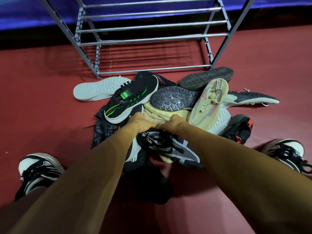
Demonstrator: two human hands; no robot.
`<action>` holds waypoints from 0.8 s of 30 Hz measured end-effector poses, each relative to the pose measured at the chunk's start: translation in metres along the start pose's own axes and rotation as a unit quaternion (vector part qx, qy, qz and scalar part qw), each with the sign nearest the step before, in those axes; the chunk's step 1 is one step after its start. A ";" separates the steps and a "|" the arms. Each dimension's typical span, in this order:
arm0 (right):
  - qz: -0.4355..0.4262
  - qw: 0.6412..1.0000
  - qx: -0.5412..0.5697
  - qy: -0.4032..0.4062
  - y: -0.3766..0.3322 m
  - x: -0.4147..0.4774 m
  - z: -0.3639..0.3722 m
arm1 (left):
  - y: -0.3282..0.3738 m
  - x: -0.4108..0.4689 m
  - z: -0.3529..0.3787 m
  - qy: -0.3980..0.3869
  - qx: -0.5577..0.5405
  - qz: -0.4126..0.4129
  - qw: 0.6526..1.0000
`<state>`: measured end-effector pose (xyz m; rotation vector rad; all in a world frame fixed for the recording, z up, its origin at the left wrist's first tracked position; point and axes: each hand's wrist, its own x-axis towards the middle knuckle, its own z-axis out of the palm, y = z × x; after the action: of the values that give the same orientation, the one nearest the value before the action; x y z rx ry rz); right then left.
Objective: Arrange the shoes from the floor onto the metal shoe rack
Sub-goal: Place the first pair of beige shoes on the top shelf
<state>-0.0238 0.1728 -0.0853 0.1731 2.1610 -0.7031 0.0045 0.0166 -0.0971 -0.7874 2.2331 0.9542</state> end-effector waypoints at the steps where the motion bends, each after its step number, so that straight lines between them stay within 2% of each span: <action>1: 0.001 1.000 0.018 -0.007 0.001 -0.004 0.000 | -0.001 -0.003 -0.002 0.002 -0.017 0.000 1.000; 4: 0.003 0.996 0.085 -0.023 0.003 -0.017 -0.005 | -0.001 -0.012 -0.010 0.013 -0.051 -0.007 0.999; 8: 0.010 0.993 0.106 -0.050 0.008 -0.037 -0.015 | 0.000 -0.025 -0.019 0.003 -0.085 -0.010 0.996; 17: 0.001 0.970 0.225 -0.094 -0.008 -0.066 -0.007 | 0.012 -0.063 -0.057 0.039 -0.118 -0.003 0.992; 21: -0.030 0.952 0.300 -0.049 -0.027 -0.079 -0.025 | 0.038 -0.081 -0.085 0.051 -0.113 0.035 0.992; 24: -0.088 0.938 0.334 -0.027 -0.050 -0.089 -0.051 | 0.053 -0.094 -0.099 0.062 -0.088 0.077 0.991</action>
<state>-0.0196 0.1689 0.0286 0.3093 1.8218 -1.5127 0.0019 -0.0029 0.0478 -0.7778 2.3678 1.2210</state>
